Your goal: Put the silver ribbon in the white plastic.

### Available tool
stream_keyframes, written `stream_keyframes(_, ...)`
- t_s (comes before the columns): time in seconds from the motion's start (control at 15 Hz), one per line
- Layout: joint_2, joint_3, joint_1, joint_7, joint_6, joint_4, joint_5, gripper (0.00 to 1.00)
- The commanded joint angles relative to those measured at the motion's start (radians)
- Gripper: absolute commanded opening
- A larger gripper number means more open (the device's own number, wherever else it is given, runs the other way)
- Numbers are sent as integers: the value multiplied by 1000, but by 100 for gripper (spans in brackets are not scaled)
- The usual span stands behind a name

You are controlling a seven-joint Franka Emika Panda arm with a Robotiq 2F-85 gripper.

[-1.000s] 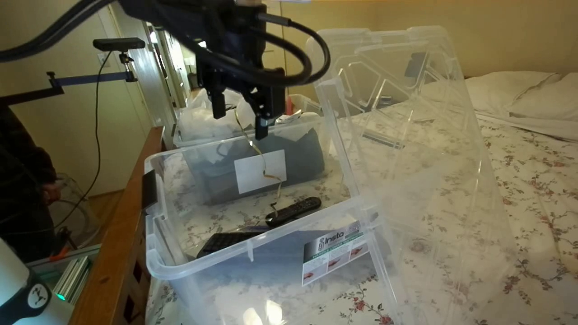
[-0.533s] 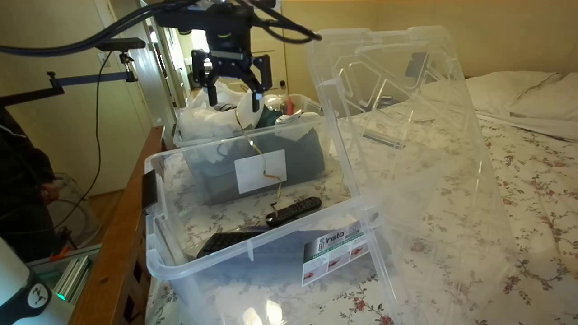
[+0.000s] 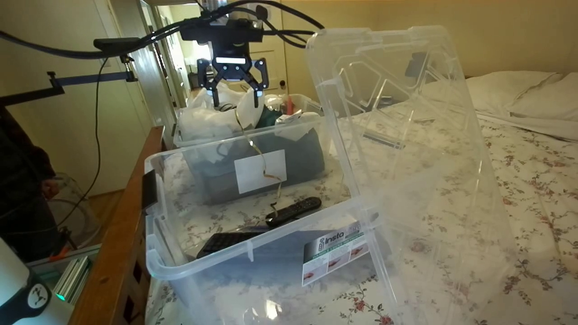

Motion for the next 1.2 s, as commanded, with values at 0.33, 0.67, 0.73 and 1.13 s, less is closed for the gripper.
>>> stream_keyframes(0.33,43,27,13,-89,55,-32,92,100)
stream_keyframes(0.67,100,48,13,-154,74,-33,142,97)
stream_keyframes(0.73,120,53,11,-163,77,-21,130,98)
stream_keyframes(1.13,200,73,2,-224,83,40,113,63)
